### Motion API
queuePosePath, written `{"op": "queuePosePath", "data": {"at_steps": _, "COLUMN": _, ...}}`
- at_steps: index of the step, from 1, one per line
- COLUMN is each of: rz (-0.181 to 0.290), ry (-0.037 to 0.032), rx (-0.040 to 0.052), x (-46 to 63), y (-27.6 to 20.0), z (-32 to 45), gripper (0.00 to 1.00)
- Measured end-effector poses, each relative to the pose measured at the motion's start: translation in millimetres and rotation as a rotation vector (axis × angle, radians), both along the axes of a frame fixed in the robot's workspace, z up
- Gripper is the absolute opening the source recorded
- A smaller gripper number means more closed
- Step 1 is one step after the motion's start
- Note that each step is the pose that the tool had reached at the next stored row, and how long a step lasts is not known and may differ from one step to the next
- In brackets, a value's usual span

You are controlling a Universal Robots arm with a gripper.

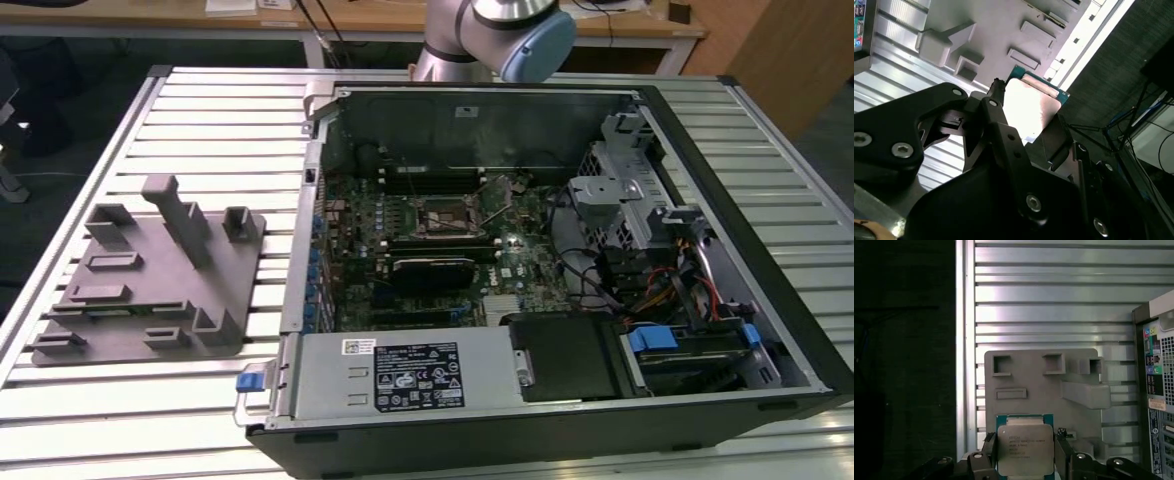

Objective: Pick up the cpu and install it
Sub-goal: 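Pick up the cpu and move it towards the insertion slot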

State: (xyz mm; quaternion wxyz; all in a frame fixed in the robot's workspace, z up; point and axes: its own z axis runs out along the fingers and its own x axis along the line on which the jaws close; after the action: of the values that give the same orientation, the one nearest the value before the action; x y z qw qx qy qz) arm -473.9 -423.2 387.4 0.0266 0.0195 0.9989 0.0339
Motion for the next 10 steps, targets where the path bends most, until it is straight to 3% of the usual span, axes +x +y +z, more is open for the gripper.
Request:
{"op": "queuePosePath", "data": {"at_steps": 6, "rz": 0.0, "ry": 0.0004, "rx": -0.0002, "x": 0.4, "y": 0.1, "z": 0.4, "gripper": 0.55}}
{"op": "queuePosePath", "data": {"at_steps": 10, "rz": 0.0, "ry": 0.0002, "rx": -0.0001, "x": 6.8, "y": 0.0, "z": 0.3, "gripper": 0.55}}
